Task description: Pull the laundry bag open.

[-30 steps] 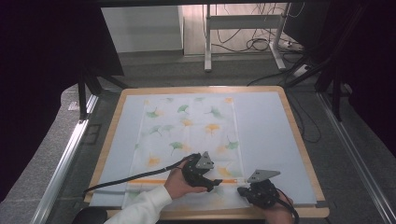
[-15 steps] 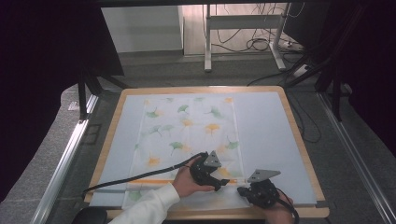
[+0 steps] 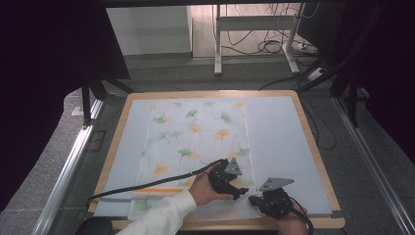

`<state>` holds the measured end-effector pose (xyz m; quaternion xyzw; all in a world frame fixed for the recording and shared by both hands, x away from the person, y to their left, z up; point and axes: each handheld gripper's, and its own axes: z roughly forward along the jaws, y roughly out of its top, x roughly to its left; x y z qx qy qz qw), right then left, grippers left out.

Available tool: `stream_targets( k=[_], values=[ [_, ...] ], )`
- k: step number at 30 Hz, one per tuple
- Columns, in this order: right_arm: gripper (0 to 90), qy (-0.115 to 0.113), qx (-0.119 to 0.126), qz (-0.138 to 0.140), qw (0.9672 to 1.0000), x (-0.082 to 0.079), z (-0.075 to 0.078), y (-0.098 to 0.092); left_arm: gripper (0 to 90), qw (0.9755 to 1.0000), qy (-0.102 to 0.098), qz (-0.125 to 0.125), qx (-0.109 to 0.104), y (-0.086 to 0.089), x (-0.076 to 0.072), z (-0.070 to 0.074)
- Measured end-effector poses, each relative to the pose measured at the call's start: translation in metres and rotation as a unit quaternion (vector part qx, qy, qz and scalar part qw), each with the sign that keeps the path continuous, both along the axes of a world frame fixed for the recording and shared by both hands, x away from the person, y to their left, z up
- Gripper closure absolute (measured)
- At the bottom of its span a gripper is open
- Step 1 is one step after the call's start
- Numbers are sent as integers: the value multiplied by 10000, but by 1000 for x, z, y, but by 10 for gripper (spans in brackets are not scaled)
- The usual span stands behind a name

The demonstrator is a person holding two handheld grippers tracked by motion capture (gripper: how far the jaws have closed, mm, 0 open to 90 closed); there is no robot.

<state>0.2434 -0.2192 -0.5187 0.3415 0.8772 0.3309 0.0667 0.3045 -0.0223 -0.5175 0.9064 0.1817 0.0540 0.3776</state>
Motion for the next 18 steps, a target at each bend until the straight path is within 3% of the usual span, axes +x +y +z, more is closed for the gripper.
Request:
stream_targets(
  k=[6, 9, 13, 18],
  values=[
    [889, 5, 1, 1, 10000, 0, 0, 0, 307, 9999, -80, -106, 10, -14, -3, 5],
    [889, 20, 9, -3, 10000, 0, 0, 0, 312, 9999, 41, -67, -144, -16, -2, 5],
    [889, 20, 11, 3, 10000, 0, 0, 0, 323, 10000, 8, -41, -28, -16, 2, 3],
    [889, 54, 49, 6, 10000, 0, 0, -1, 345, 9999, 86, 23, -79, -19, 4, -2]
  ],
)
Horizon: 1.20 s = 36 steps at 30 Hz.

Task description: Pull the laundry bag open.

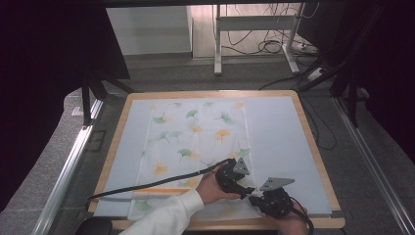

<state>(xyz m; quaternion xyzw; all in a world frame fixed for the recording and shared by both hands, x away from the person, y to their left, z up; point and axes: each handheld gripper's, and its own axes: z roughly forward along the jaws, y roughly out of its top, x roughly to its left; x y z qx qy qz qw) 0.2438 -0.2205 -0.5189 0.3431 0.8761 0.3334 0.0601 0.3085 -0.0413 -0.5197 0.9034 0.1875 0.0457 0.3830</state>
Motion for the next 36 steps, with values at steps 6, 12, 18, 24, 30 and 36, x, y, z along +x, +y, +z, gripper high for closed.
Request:
stream_targets(
  k=[6, 12, 18, 24, 30, 36],
  values=[
    [889, -4, -7, 4, 10000, 0, 0, 0, 366, 9999, 156, 17, -15, -4, 3, -7],
    [889, -3, -9, 10, 10000, 0, 0, 0, 405, 9998, 173, 16, -60, -5, 4, -9],
    [889, 9, 0, 9, 10000, 0, 0, 0, 420, 9998, 161, -73, -93, -4, 3, -9],
    [889, 10, 1, 11, 10000, 0, 0, 0, 465, 9998, 123, -140, -77, -4, 1, -9],
    [889, 6, -1, 10, 10000, 0, 0, 0, 644, 9991, 269, -301, -99, -4, 2, -8],
    [889, 2, -2, 24, 10000, 0, 0, 0, 758, 9989, 305, -346, -110, -3, 0, -8]
  ],
)
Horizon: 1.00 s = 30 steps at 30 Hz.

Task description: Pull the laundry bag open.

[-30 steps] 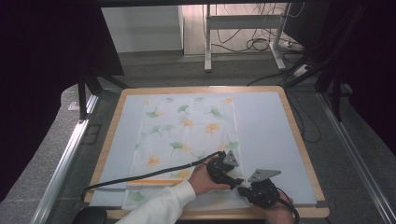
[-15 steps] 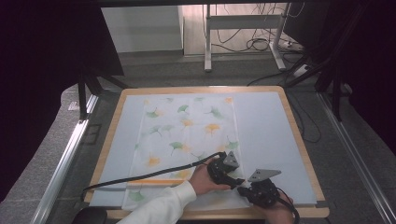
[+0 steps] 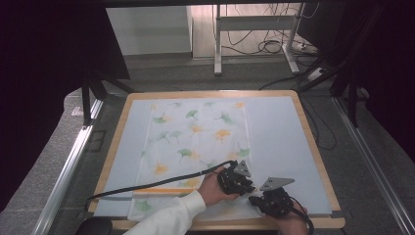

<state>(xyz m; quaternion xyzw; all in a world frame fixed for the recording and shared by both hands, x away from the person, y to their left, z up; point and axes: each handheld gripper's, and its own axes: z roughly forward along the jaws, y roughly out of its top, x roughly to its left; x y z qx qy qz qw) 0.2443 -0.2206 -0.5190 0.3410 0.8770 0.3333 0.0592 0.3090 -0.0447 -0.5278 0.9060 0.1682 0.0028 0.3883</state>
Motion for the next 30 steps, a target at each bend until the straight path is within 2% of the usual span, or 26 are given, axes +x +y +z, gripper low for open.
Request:
stream_targets(
  k=[7, 11, 14, 19, 23, 30],
  values=[
    [889, 0, -1, 6, 10000, 0, 0, 0, 841, 9999, -129, 34, 4, 0, -4, 2],
    [889, -2, -10, 11, 10000, 0, 0, 0, 842, 9999, -128, 59, 1, 0, -5, 2],
    [889, -24, -28, 10, 10000, 1, 0, 1, 840, 9999, -41, 105, -26, -1, -4, 0],
    [889, -69, -117, -46, 9999, 3, 1, 1, 843, 9998, -169, 75, -9, -2, -6, -1],
    [891, -74, -135, -158, 9998, 5, 2, -1, 848, 9999, -127, 71, -17, -1, -5, 0],
    [894, 215, 185, -455, 9986, 11, -1, -8, 853, 9996, -223, -27, 163, 2, -6, 3]
  ],
)
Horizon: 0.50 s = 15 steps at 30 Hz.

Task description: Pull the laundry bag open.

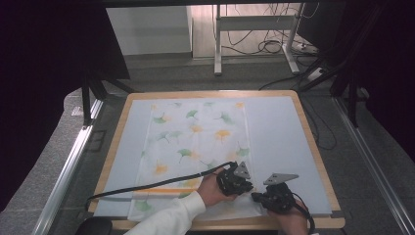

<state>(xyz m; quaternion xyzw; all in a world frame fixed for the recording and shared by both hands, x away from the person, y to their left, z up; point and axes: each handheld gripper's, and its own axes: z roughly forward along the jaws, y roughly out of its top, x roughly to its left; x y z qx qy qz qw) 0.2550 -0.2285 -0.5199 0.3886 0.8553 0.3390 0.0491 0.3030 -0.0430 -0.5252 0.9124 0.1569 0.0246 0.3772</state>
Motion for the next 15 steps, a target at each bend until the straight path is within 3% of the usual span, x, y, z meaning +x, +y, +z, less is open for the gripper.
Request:
stream_targets(
  k=[15],
  values=[
    [895, 174, 166, -95, 9997, 2, -1, -3, 853, 9996, -145, -107, 215, 4, -3, 2]
  ],
)
